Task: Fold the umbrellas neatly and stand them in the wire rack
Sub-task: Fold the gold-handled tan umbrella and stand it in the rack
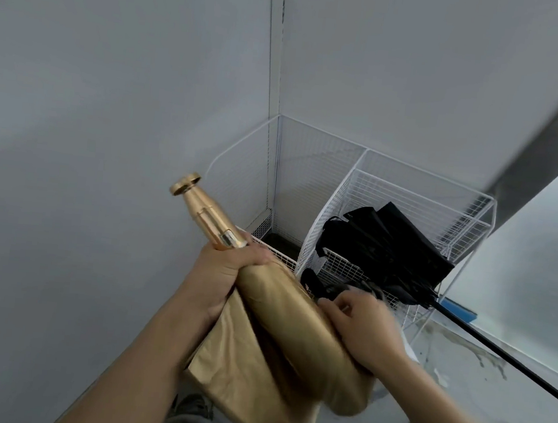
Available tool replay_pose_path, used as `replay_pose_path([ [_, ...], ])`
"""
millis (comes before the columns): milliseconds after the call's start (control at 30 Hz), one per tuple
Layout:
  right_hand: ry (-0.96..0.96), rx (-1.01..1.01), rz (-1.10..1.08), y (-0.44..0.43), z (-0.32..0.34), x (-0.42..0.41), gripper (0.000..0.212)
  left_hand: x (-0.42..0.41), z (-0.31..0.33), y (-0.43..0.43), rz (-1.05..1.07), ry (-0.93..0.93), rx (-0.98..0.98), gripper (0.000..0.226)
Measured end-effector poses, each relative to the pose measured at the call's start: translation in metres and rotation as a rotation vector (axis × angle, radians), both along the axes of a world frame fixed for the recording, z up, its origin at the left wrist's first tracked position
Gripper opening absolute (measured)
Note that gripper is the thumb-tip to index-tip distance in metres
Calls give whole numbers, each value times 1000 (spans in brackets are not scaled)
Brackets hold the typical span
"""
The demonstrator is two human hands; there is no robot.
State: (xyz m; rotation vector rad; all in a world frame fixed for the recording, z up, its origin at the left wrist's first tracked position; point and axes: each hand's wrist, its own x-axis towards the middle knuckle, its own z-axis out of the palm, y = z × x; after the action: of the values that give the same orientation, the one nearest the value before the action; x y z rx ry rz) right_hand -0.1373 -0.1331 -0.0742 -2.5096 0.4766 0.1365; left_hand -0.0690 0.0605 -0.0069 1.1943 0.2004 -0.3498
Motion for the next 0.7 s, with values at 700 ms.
replay_pose_path([
  [700,-659,295,192,40,9,-23,17,19,-9,12,474,192,168,24],
])
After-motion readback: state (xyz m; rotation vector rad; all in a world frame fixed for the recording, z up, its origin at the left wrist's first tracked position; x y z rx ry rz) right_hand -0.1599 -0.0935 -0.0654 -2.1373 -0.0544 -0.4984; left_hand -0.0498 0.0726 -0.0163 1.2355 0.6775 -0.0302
